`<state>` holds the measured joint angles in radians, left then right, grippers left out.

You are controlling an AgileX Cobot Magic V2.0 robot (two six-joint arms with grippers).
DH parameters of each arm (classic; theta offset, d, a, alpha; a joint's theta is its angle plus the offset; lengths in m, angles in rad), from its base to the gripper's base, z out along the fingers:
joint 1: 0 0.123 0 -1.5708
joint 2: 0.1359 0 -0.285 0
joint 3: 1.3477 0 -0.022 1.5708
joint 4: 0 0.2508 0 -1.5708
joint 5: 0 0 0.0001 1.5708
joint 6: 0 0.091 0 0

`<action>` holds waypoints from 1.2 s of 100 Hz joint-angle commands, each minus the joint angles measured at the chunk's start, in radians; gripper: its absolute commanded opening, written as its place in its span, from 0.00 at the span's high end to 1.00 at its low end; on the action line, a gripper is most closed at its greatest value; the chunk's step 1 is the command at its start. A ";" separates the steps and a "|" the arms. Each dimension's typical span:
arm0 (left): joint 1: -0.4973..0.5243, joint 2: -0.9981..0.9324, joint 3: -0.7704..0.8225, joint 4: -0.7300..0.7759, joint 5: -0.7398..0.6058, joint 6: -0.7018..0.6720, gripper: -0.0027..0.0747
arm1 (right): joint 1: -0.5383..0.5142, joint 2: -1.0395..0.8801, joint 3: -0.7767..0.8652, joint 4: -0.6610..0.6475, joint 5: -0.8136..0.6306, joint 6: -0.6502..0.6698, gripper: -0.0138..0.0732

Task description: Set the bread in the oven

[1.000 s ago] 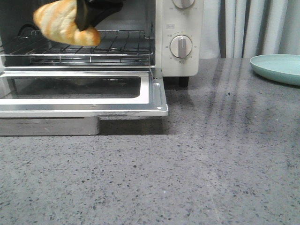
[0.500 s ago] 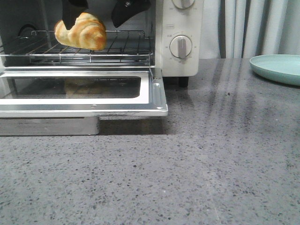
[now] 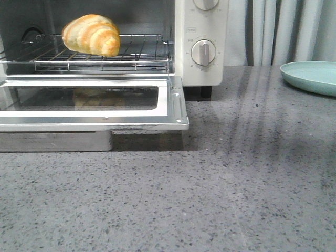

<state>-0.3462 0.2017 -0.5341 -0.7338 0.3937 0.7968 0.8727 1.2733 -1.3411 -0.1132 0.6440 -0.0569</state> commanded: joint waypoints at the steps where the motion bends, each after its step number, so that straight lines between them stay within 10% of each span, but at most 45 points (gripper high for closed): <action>1: 0.001 0.008 -0.002 -0.005 -0.063 -0.032 0.99 | 0.000 -0.222 0.104 -0.074 -0.115 -0.014 0.92; 20: 0.001 0.008 0.032 -0.011 -0.061 -0.034 0.99 | 0.000 -0.694 0.436 -0.305 -0.103 0.000 0.92; 34: 0.001 0.008 0.063 -0.011 -0.088 -0.034 0.99 | -0.002 -1.023 0.583 -0.541 0.020 0.335 0.92; 44: 0.001 0.008 0.092 -0.011 -0.131 -0.034 0.99 | 0.000 -1.170 0.597 -0.586 0.170 0.338 0.92; 120: 0.001 0.008 0.118 -0.011 -0.193 -0.034 0.99 | 0.000 -1.234 0.597 -0.584 0.195 0.338 0.92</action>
<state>-0.3462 0.2017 -0.3880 -0.7252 0.2583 0.7742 0.8727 0.0206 -0.7277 -0.6604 0.9015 0.2771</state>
